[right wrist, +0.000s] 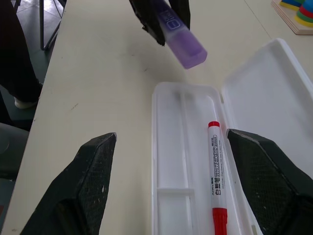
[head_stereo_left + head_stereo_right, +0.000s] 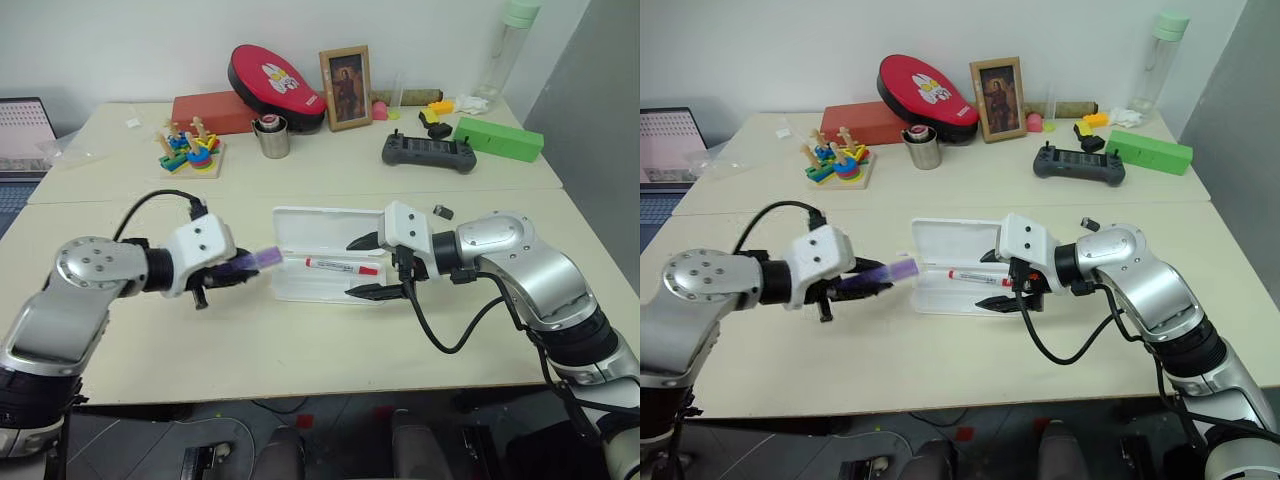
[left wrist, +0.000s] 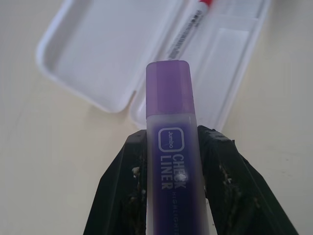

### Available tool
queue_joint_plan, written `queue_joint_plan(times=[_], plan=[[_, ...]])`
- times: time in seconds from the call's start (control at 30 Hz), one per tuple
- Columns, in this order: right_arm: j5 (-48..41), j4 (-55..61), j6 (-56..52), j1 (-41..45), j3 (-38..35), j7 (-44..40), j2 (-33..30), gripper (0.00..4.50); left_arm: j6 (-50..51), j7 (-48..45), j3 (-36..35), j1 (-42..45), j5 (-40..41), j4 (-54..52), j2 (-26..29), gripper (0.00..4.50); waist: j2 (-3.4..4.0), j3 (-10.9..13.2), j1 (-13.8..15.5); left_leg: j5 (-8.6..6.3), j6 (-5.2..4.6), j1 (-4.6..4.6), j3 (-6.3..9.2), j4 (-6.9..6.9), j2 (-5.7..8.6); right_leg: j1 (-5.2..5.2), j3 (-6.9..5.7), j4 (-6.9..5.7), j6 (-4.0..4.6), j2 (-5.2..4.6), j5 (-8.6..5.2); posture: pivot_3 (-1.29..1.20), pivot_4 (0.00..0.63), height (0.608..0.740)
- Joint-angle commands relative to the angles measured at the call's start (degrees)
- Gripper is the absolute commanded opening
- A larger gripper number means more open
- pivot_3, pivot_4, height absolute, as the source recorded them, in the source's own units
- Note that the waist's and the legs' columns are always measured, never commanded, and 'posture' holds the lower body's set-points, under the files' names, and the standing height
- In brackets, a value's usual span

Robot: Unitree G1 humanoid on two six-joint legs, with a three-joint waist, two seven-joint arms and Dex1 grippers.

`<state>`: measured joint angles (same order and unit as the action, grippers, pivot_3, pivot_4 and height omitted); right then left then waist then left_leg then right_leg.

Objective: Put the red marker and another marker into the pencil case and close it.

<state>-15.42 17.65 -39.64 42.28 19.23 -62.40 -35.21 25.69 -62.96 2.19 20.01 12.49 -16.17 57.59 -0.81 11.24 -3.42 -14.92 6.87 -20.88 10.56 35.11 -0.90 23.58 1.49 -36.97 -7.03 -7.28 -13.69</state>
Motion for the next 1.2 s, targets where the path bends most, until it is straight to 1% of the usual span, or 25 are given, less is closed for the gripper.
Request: queue_joint_plan(times=[0.03,0.1,0.27,0.37,0.53,0.87,0.93,1.0,1.13,1.2], plan=[[-0.49,1.38,0.83,0.93,-0.72,-0.09,-0.17,3.80,-3.96,-2.72,2.88,2.65,-1.94,-0.11,0.45,1.19,0.00,0.00,-0.01,0.00,0.00,0.00,0.00,0.00,0.00,0.00,0.01,0.01,0.02,0.00,0.01,0.00,0.150,0.740],[-0.50,1.27,0.90,0.96,-0.76,-0.09,-0.11,3.80,-6.64,-3.41,5.17,4.03,-3.70,1.74,-0.41,1.19,0.00,0.00,0.10,0.00,-0.01,-0.02,-0.01,0.00,0.00,0.00,0.01,0.03,0.05,0.00,0.03,0.00,0.150,0.740],[-0.41,1.31,0.75,0.84,-0.91,0.29,-0.08,3.80,-16.52,-3.56,13.31,11.43,-11.11,11.50,-6.52,1.19,-0.03,-0.01,0.30,0.00,0.00,-0.04,-0.01,0.00,0.00,-0.01,-0.04,0.06,0.18,0.00,0.11,0.00,0.150,0.740],[-0.45,1.48,0.55,0.78,-0.90,0.27,-0.19,3.80,-19.43,-4.29,15.71,14.23,-13.08,15.46,-9.25,1.19,-0.01,-0.01,0.27,0.00,0.00,-0.05,-0.01,0.01,0.00,-0.02,-0.02,0.08,0.18,0.01,0.11,0.00,0.150,0.740],[-0.46,1.70,0.35,0.62,-0.98,0.58,-0.32,3.80,-22.16,-5.42,17.19,16.26,-14.38,19.46,-12.25,1.19,-0.02,-0.01,-0.02,0.00,0.00,-0.05,-0.01,0.00,0.00,-0.01,-0.02,0.09,0.19,0.01,0.12,0.00,0.150,0.740],[-0.47,1.56,0.49,0.33,-1.19,0.83,-0.51,3.80,-20.29,-6.90,16.93,16.08,-14.13,18.29,-14.60,1.19,-0.01,0.00,0.10,0.00,0.00,-0.03,0.01,0.01,0.00,-0.01,-0.02,0.03,0.18,0.01,0.11,0.00,0.150,0.740],[-0.36,1.24,0.82,0.31,-1.13,0.84,-0.44,3.80,-19.39,-6.55,16.81,16.12,-13.97,17.91,-15.16,1.89,-0.01,0.00,0.10,0.00,-0.01,-0.02,0.01,0.01,0.00,-0.01,-0.02,0.03,0.18,0.01,0.11,0.00,0.150,0.740],[-0.31,1.02,1.01,0.34,-1.09,0.83,-0.37,3.80,-18.92,-5.88,16.63,16.17,-14.10,17.84,-15.78,2.20,-0.01,-0.01,0.13,0.00,0.00,-0.03,0.01,0.01,0.00,-0.02,-0.02,0.04,0.18,0.01,0.11,0.00,0.150,0.740],[-0.24,0.82,1.26,0.31,-1.10,0.87,-0.35,3.80,-18.79,-4.96,16.24,15.96,-14.20,17.12,-16.91,3.13,-0.01,-0.01,0.12,0.00,0.00,-0.03,0.01,0.01,0.00,-0.02,-0.02,0.05,0.19,0.01,0.11,0.00,0.150,0.740],[-0.28,0.85,1.27,0.29,-1.16,0.83,-0.44,3.80,-17.88,-4.71,15.93,15.94,-13.74,16.01,-17.31,3.48,-0.01,-0.01,0.11,0.00,0.00,-0.03,0.01,0.01,0.00,-0.02,-0.01,0.06,0.19,0.01,0.11,0.00,0.150,0.740]])
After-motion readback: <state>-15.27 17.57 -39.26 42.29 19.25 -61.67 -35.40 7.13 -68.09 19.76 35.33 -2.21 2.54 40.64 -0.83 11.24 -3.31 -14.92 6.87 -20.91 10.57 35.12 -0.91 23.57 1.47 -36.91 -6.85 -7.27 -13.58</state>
